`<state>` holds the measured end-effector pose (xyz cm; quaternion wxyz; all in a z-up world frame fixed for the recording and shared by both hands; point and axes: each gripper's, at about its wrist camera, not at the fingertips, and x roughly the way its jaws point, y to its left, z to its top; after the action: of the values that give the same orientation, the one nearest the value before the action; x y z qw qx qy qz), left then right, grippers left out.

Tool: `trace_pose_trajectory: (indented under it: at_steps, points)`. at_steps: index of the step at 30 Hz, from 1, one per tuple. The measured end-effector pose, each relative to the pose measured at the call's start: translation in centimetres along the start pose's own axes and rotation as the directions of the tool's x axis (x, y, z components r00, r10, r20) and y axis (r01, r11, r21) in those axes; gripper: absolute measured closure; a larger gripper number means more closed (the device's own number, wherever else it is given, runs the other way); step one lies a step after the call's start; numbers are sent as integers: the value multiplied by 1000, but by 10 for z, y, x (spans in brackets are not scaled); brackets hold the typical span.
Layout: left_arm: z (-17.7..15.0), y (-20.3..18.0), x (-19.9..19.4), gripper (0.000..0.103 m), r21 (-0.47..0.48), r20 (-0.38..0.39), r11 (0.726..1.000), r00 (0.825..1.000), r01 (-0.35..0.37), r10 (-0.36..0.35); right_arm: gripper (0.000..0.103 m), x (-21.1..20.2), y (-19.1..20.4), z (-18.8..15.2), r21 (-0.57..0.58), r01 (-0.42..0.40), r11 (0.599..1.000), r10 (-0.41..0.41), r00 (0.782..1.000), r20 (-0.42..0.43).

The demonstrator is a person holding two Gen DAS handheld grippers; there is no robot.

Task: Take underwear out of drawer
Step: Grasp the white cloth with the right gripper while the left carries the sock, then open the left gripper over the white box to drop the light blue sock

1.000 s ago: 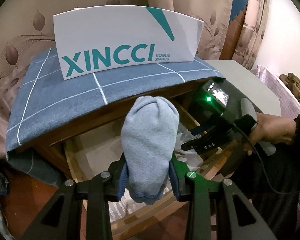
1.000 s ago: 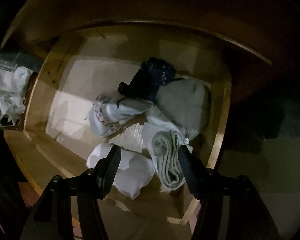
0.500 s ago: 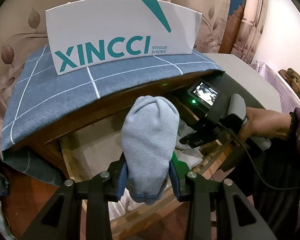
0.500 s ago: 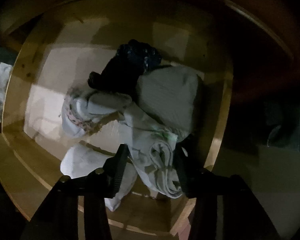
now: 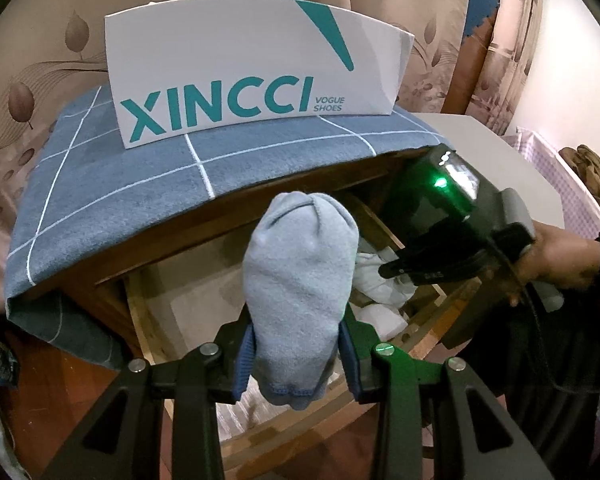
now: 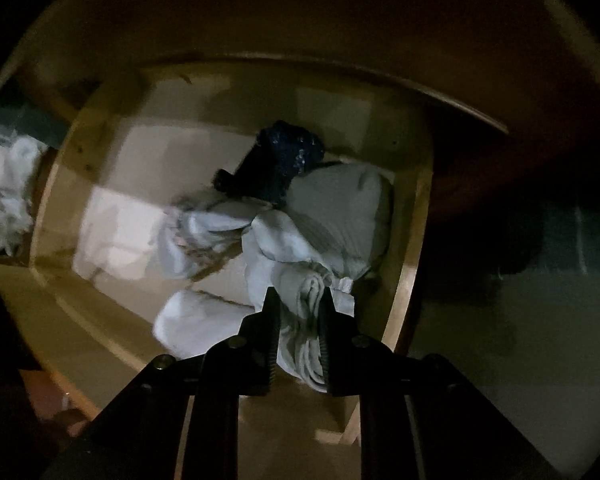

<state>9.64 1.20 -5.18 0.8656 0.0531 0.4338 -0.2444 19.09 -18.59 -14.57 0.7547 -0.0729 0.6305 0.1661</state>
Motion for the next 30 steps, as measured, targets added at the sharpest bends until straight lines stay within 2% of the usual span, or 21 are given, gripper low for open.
trace_pose_trajectory:
  at_steps: [7,10,15,17,20,26,30]
  points:
    - [-1,-2,-2,66,9,12,1000,1000,1,-1,87,-34,1,-21,60,-118,991,111,989,101]
    - [0,-3,-6,66,15,29,1000,1000,9,-9,87,-31,1,-18,99,-159,982,145,980,134]
    - [9,-17,-41,66,43,115,997,991,61,-66,87,-26,-4,-16,143,-188,972,166,974,151]
    - [19,-24,-54,66,57,129,997,990,56,-63,87,-25,-5,-16,149,-196,969,173,973,155]
    - [45,-32,-75,66,68,152,996,986,64,-74,87,-24,-3,-16,147,-213,966,189,969,161]
    - [122,-25,-104,66,58,203,997,978,43,-54,87,-25,-5,-18,156,-234,960,208,964,166]
    - [179,-9,-103,66,58,209,998,978,-29,17,87,-26,-7,-19,165,-251,954,222,959,174]
